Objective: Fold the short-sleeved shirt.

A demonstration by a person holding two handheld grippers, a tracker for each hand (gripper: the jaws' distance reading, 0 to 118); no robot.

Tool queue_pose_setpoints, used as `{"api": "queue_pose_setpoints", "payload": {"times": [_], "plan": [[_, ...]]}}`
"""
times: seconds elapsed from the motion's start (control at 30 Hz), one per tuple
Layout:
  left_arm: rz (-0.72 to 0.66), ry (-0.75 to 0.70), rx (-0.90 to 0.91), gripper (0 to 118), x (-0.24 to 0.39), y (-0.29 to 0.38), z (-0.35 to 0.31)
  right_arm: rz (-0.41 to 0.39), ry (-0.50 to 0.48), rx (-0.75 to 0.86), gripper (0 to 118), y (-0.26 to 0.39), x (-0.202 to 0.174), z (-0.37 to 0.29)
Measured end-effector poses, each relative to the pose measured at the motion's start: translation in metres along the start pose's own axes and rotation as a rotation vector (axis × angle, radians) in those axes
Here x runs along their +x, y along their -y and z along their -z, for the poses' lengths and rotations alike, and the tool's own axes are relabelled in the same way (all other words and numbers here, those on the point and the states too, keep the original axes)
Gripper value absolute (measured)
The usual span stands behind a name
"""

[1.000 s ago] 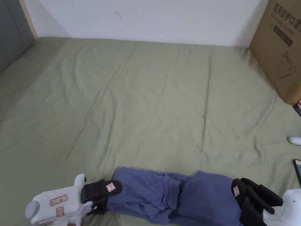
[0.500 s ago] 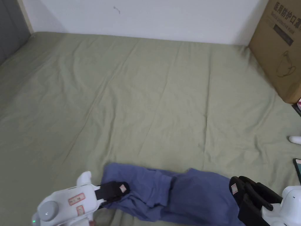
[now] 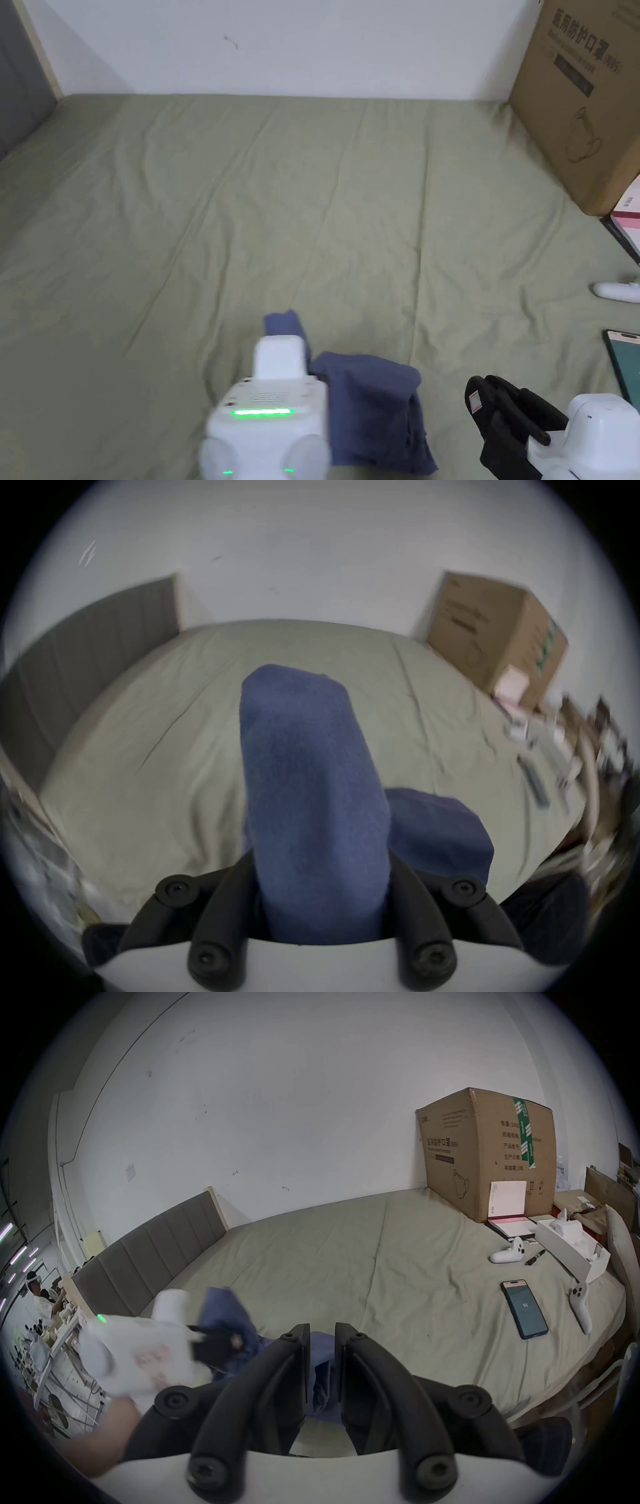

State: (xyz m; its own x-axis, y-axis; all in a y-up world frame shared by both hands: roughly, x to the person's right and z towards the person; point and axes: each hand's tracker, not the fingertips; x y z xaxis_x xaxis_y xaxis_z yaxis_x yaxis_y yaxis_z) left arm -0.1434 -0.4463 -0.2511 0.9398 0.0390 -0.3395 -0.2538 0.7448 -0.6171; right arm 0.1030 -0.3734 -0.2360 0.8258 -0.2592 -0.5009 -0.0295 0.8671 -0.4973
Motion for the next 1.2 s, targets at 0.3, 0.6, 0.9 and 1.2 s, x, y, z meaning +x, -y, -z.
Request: {"api": "queue_pose_setpoints", "payload": {"times": [0.3, 0.6, 0.9, 1.2], "plan": [[0.332, 0.007, -0.106, 50, 0.064, 0.033, 0.048, 0.035, 0.035, 0.034, 16, 0.001, 0.040, -0.025], [-0.351, 0.519, 0.073, 104, -0.036, 0.006, -0.010, 0.043, 0.039, 0.046, 16, 0.001, 0.054, -0.033], [-0.427, 0.521, -0.136, 9, -0.003, 0.027, 0.053, 0.057, 0.061, 0.018, 16, 0.009, 0.063, -0.033], [-0.224, 0.434, -0.158, 9, 0.033, 0.026, 0.071, 0.048, 0.065, -0.040, 16, 0.008, 0.070, -0.016]]}}
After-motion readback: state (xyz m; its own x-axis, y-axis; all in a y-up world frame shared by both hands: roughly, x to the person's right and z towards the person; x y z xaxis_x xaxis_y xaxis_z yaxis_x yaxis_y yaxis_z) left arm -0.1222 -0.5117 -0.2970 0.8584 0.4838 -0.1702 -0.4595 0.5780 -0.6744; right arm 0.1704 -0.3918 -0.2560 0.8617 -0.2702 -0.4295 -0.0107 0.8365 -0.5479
